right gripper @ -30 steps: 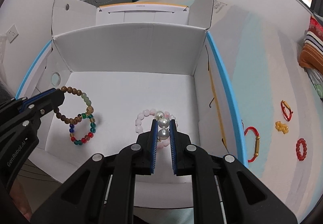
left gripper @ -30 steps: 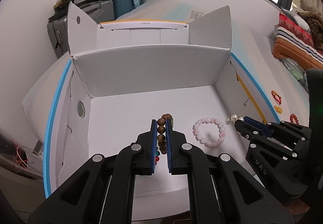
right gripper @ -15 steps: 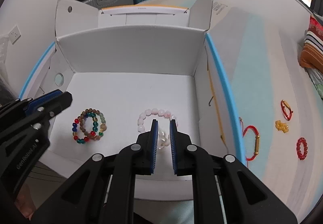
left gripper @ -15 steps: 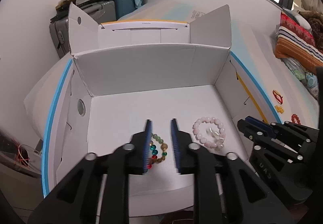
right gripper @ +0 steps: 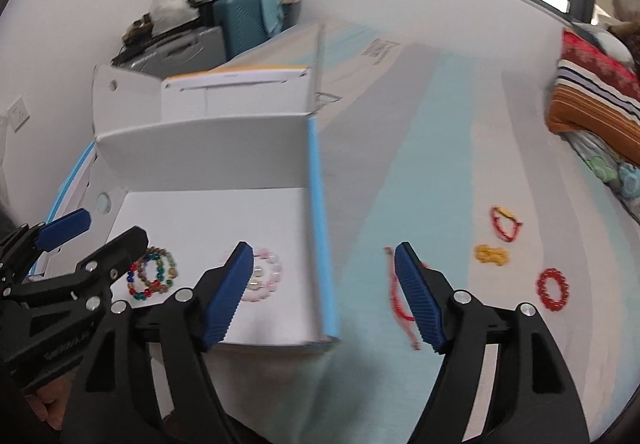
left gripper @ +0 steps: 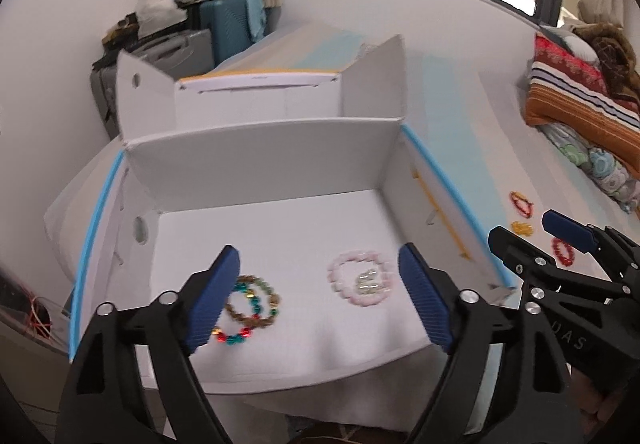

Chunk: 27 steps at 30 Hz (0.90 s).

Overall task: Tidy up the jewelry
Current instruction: 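Move left tool to red cord bracelet while right tool approaches red bead bracelet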

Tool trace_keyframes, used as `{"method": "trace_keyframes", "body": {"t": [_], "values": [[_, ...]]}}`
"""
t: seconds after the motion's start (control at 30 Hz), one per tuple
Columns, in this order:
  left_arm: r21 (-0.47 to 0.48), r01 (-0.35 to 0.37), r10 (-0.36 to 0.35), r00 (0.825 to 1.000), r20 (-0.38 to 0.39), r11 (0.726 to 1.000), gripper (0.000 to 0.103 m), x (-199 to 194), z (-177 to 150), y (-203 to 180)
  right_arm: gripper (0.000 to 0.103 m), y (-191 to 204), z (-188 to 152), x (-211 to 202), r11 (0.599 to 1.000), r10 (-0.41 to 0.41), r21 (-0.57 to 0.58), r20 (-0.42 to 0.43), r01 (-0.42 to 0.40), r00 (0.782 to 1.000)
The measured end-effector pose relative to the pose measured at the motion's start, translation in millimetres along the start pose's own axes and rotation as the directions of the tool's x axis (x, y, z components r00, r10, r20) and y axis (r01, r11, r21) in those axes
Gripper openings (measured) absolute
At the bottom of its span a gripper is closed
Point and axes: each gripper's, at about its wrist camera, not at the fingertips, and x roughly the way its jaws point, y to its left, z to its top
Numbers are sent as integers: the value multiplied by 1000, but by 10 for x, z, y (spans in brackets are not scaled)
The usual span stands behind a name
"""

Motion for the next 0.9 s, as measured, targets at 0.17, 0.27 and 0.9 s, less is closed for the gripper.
{"method": "trace_keyframes", "body": {"t": [0.17,0.27,0.9], "values": [[43,40,-41,999,21,998,92,-78,24,-373,83,-470,-46,-176,998,-46,52,32,45,998],[69,66,-69,997,39,995,96,-121,39,-642,91,-850,-98,-285,992,-84,95,53,79,995],[231,211,-198,977,-75,950,97,522,-92,-2421,95,-2758,-604,-21,925,-275,251,-70,284,959]]}}
